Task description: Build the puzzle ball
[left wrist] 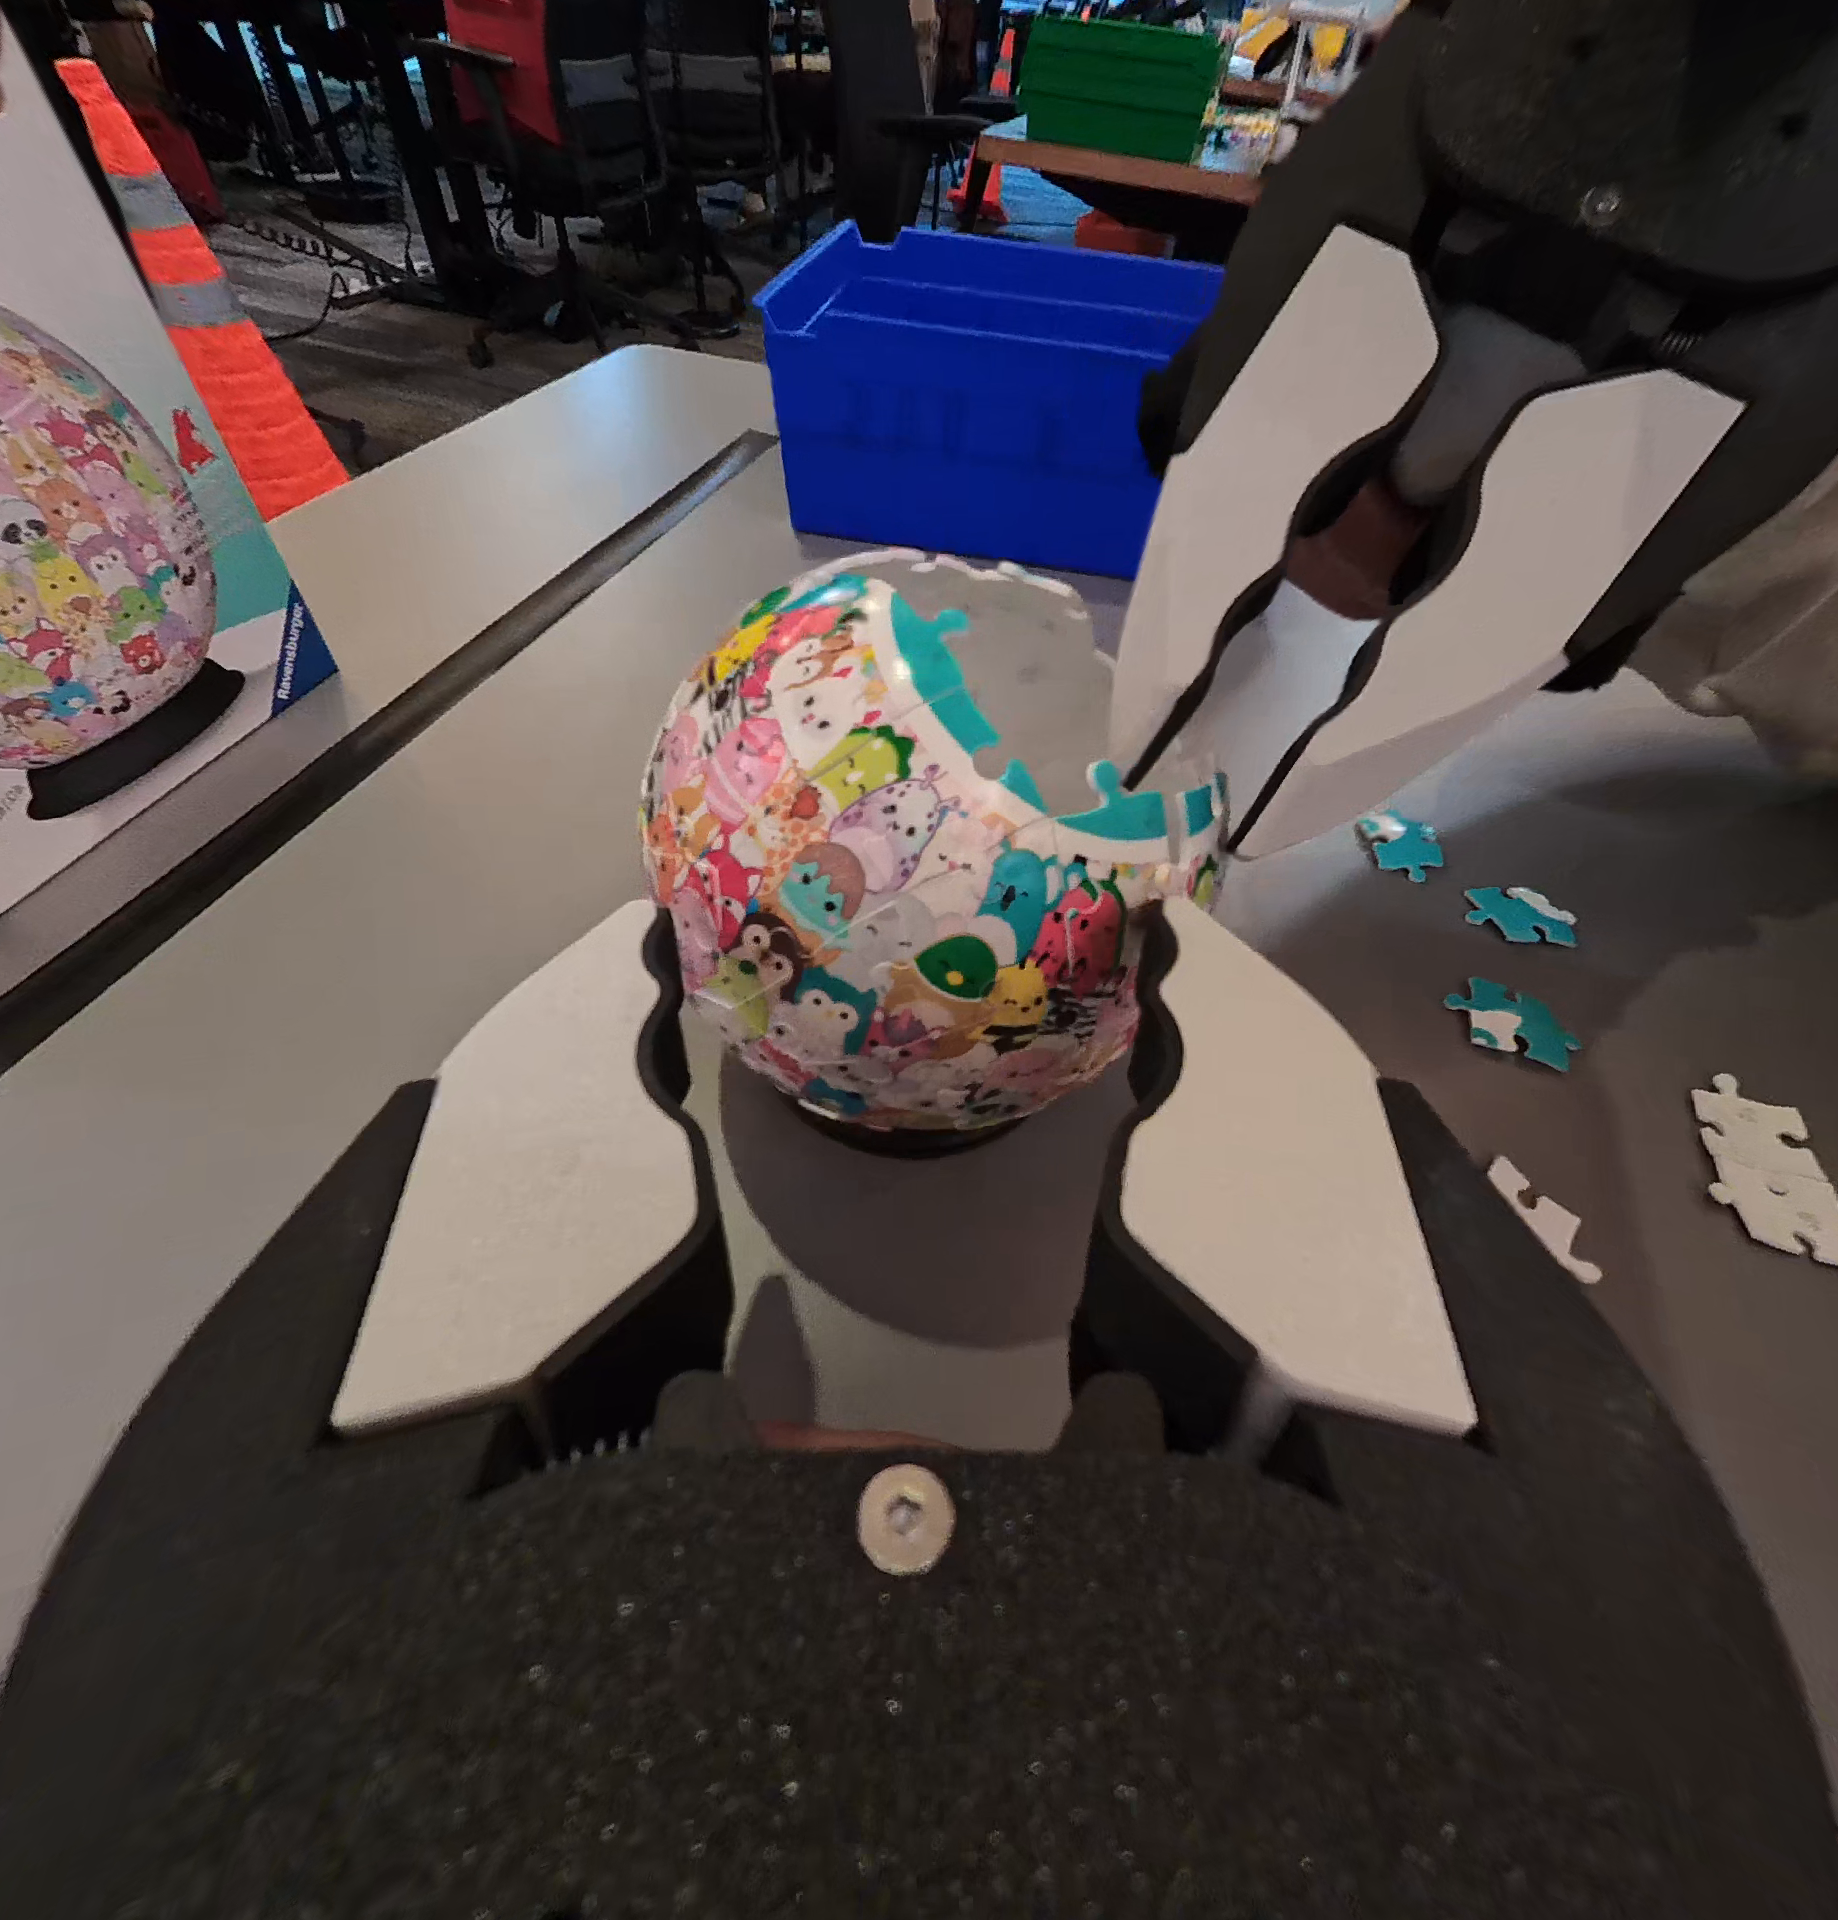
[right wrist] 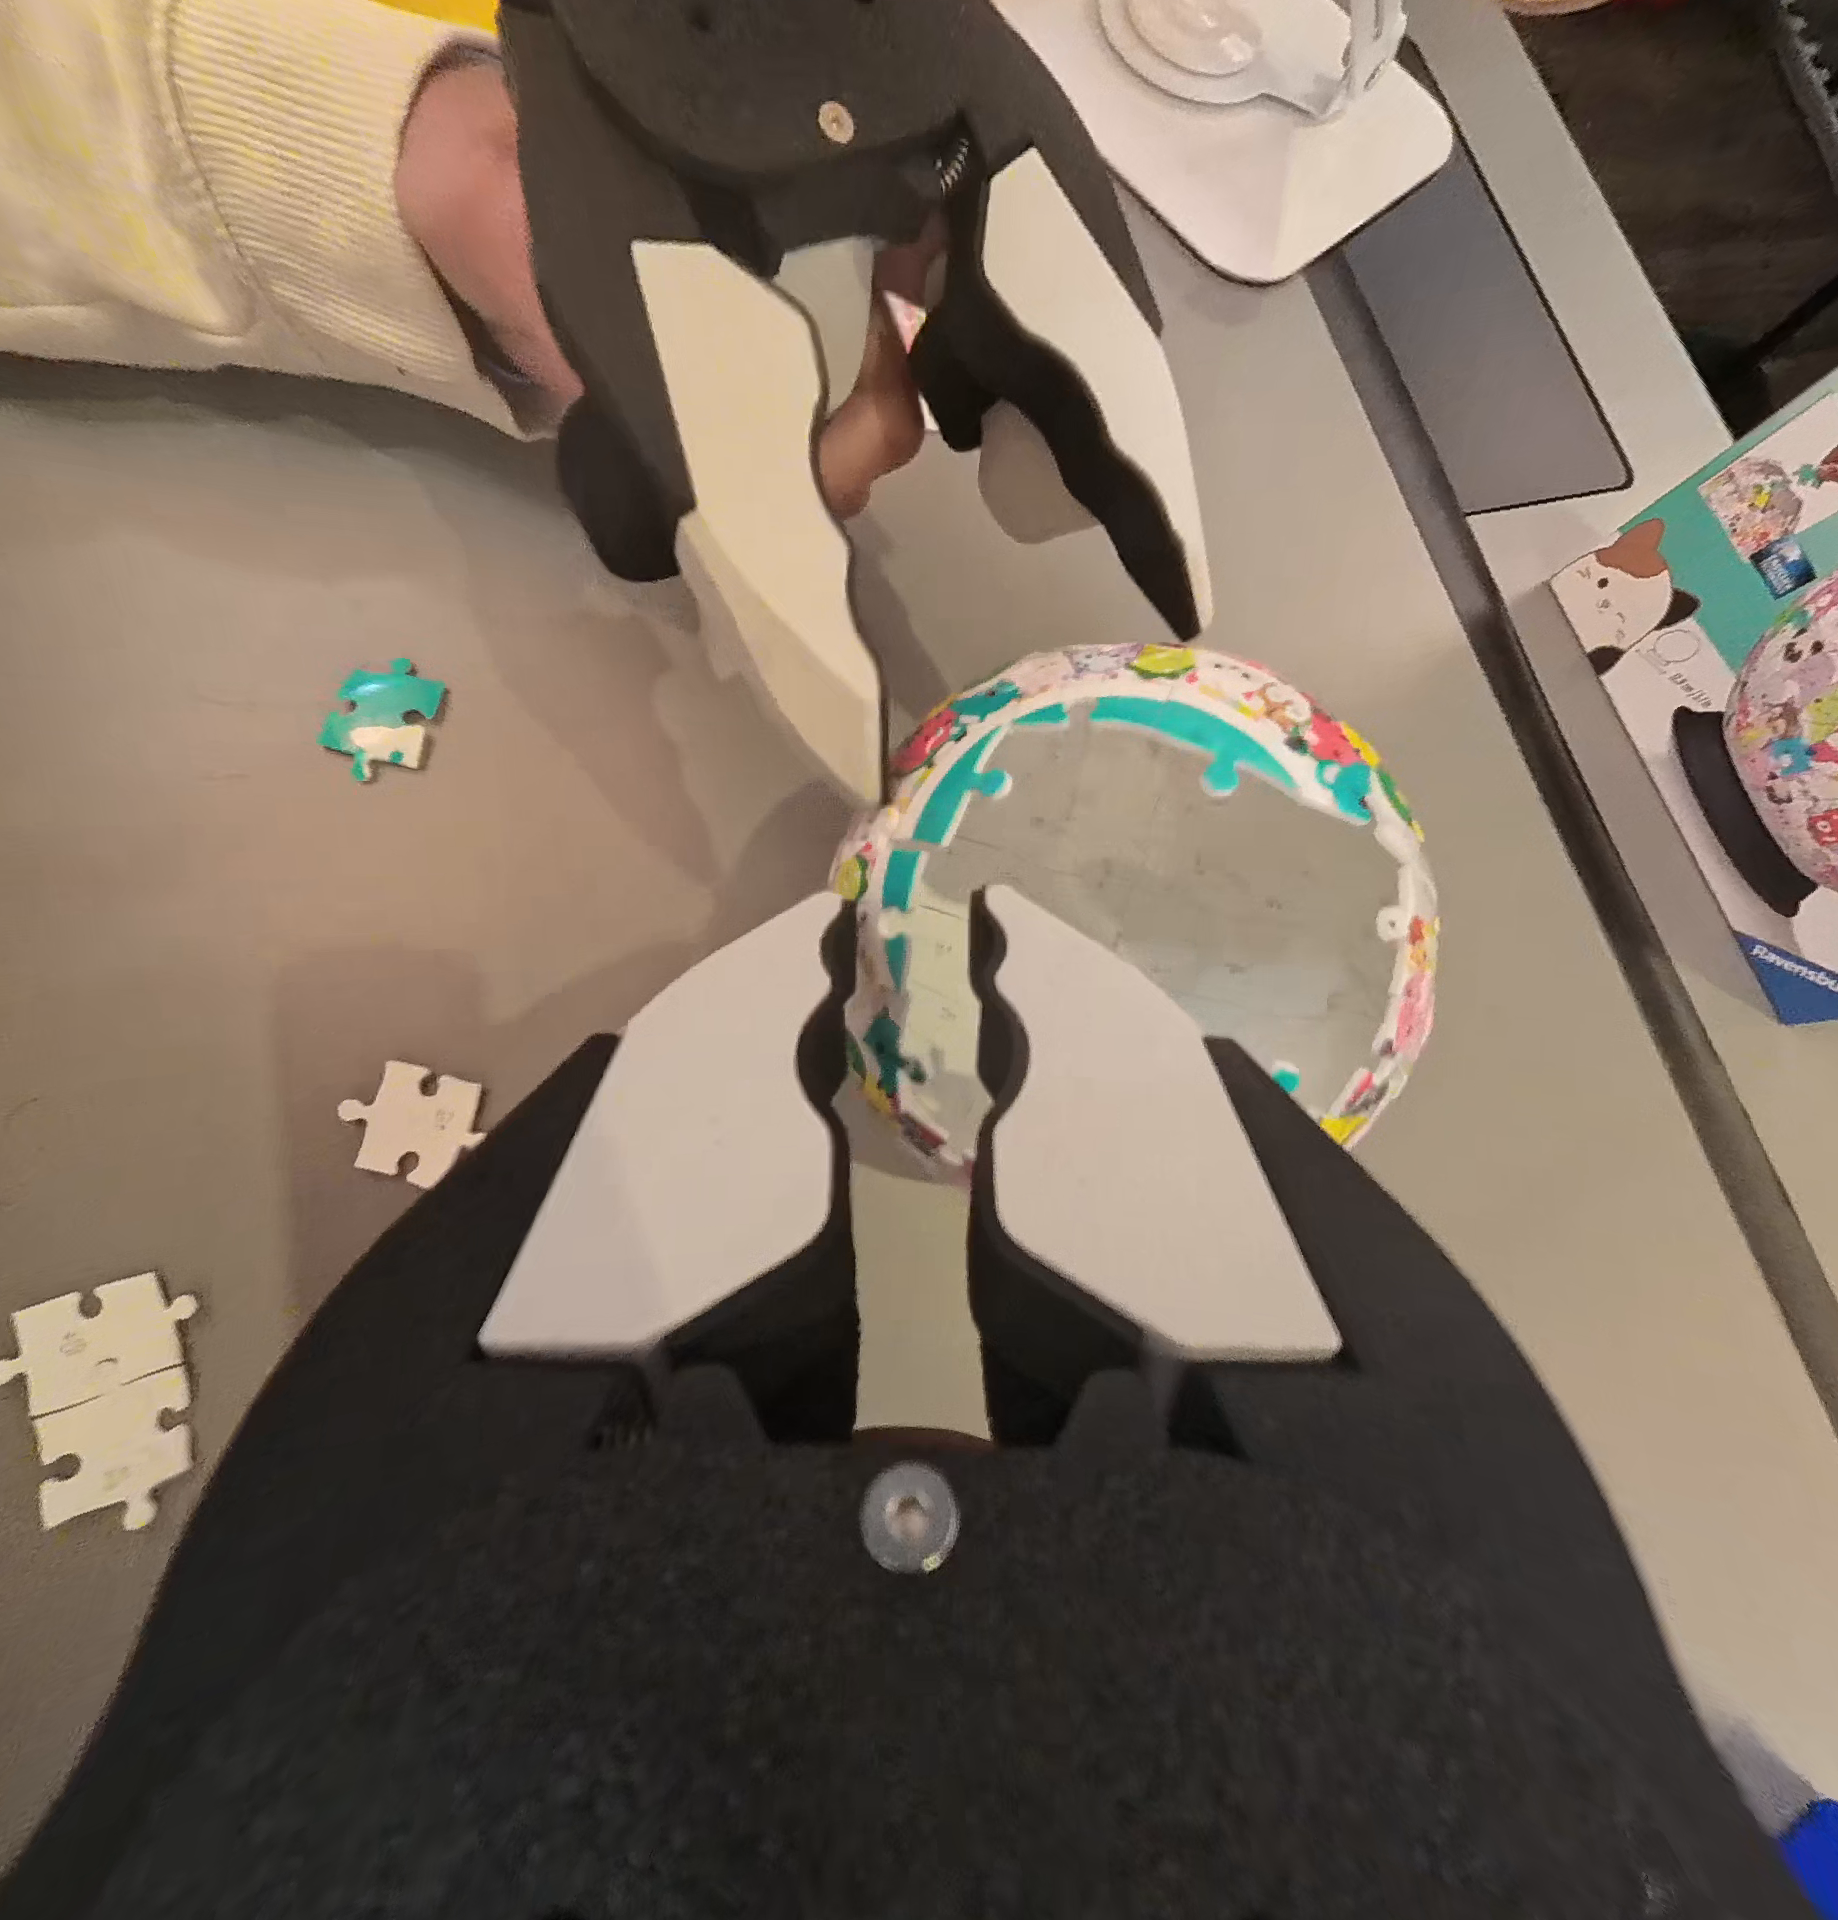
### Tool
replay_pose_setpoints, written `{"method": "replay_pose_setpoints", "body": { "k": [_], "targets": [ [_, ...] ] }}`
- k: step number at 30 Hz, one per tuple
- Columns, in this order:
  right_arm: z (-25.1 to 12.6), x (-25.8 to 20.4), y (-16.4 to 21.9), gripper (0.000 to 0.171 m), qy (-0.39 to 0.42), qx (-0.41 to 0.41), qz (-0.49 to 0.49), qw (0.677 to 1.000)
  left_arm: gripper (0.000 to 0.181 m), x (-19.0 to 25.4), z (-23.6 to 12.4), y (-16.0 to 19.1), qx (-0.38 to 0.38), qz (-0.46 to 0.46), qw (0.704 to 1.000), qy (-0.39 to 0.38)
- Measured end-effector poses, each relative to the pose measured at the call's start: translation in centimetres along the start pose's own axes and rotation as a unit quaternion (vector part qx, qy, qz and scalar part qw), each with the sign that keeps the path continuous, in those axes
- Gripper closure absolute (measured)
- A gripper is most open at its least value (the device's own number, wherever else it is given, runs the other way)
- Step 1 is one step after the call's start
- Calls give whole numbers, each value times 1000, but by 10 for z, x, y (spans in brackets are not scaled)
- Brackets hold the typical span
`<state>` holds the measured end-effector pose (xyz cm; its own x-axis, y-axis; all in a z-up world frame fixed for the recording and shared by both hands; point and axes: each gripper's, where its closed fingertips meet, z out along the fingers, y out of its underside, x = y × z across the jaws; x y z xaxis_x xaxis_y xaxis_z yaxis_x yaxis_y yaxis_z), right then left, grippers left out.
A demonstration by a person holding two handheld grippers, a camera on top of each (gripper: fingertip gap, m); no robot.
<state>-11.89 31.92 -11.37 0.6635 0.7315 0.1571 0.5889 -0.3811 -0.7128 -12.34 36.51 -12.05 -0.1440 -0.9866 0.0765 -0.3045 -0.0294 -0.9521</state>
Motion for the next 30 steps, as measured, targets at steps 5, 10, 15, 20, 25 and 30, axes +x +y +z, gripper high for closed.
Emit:
{"method": "replay_pose_setpoints", "body": {
  "k": [5,10,15,20,25,30],
  "targets": [
    [-1,-3,0,159,-35,7,33,999,101,-2,-3,1,8,-21,1000,18],
    [2,-5,-1,163,-42,8,39,998,102,2,1,3,1,-12,1000,20],
    [3,-4,-2,163,-46,6,48,998,101,3,1,4,-5,-4,1000,15],
    [2,-2,-1,163,-44,7,68,997,96,5,3,6,-16,12,1000,8],
    [2,0,-1,163,-17,-5,61,998,89,6,5,8,-32,30,999,-10],
    [3,5,0,163,13,-13,44,999,95,-2,8,8,-39,32,998,-45]
  ]
}}
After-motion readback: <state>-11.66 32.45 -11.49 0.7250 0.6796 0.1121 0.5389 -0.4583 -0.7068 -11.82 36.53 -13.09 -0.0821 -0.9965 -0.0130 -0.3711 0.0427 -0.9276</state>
